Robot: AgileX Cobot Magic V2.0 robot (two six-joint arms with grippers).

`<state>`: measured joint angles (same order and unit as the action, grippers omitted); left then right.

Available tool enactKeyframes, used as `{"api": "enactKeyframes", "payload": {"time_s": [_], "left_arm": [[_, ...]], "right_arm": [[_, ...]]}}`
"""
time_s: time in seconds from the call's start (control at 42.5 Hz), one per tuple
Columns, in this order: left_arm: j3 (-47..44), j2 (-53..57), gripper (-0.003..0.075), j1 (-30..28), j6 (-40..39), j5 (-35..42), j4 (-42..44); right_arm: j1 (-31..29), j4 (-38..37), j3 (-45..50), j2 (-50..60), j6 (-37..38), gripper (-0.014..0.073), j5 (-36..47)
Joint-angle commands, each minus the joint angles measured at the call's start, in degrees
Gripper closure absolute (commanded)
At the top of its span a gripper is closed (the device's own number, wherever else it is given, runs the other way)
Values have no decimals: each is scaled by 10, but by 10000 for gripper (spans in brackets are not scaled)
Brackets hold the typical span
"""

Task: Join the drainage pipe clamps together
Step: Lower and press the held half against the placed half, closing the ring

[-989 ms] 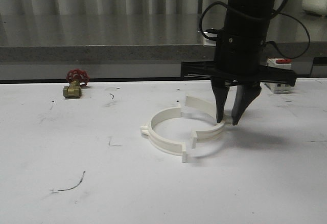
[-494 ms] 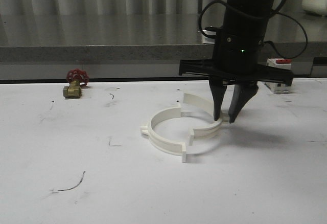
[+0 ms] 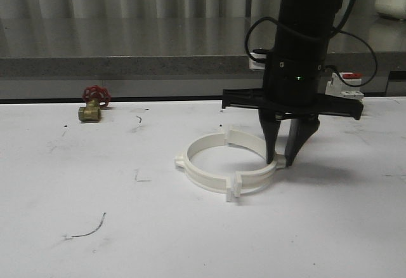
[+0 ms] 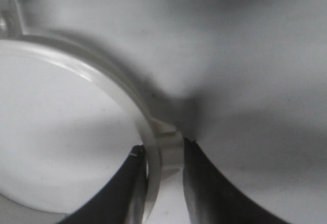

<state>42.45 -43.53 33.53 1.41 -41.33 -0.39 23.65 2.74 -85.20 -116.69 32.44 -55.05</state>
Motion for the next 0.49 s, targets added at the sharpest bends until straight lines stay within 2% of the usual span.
{"api": "enactKeyframes", "payload": {"time_s": [0.0,0.471], "left_arm": [[15,2,405,-1,-2,39,-5],[15,2,405,-1,-2,39,-5]], "right_arm": [[-1,4,-17,32,-1,450,7],[-1,23,-17,31,-1,450,20]]}}
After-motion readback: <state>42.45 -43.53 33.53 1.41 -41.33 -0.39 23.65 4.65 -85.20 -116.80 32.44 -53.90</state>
